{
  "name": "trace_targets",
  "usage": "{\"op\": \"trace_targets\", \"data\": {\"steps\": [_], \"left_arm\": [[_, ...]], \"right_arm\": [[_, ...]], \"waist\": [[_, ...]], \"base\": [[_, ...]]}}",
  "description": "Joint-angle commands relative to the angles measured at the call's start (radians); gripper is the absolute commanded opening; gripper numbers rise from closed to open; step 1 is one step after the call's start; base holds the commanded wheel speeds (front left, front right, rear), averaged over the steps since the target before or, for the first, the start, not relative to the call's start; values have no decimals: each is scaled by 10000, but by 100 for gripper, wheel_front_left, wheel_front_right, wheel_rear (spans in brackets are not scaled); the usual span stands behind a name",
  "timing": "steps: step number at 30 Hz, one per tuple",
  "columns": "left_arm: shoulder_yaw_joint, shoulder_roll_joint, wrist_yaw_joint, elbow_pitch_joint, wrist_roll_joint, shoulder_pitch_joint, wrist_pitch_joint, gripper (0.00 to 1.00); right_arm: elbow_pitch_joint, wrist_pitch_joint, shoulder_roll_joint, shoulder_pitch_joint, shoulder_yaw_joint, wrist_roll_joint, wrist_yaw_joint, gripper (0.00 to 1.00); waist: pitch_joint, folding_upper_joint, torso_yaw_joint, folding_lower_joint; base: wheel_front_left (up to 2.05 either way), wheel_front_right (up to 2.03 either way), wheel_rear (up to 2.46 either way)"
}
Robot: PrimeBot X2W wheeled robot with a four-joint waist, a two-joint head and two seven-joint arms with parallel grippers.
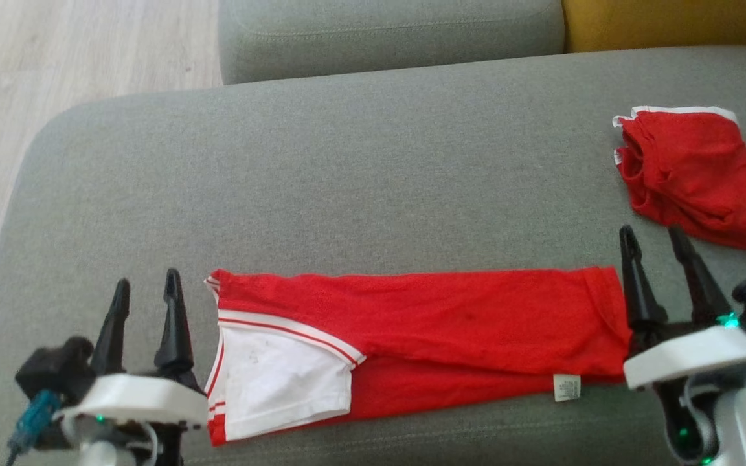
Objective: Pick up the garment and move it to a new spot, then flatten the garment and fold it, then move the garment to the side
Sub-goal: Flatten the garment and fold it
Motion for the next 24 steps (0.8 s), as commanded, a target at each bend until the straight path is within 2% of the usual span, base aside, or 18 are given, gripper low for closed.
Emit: {"op": "trace_targets", "data": {"steps": [1, 6, 9, 13, 18, 24], "left_arm": [[746, -261, -130, -358, 293, -226, -118, 100], [1534, -1266, -898, -373, 1322, 378, -121, 100], [1835, -1585, -1449, -171, 1821, 543, -122, 100], [2226, -1847, -1938, -13, 2191, 477, -122, 100], [2564, -1973, -2316, 138, 2413, 317, -123, 100], [2643, -2006, -2488, 240, 2532, 131, -123, 100]], "right_arm": [[-325, -223, 39, -141, 168, -167, -2, 100], [-221, -519, 287, 247, 33, -419, -2, 100], [-123, -605, 381, 392, 58, -573, -2, 100], [8, -669, 444, 459, 174, -778, -2, 100], [328, -565, 511, 402, -34, -697, -2, 100], [1177, -207, 546, 165, -401, -194, -2, 100]], "waist": [[-25, 0, -28, 1], [-79, 0, -33, 1], [-81, 0, -20, 1], [-41, 0, -3, 1], [40, 0, -19, 1], [265, 0, 15, 1]], "base": [[0, 0, 0], [0, 0, 0], [0, 0, 0], [0, 0, 0], [0, 0, 0], [0, 0, 0]]}}
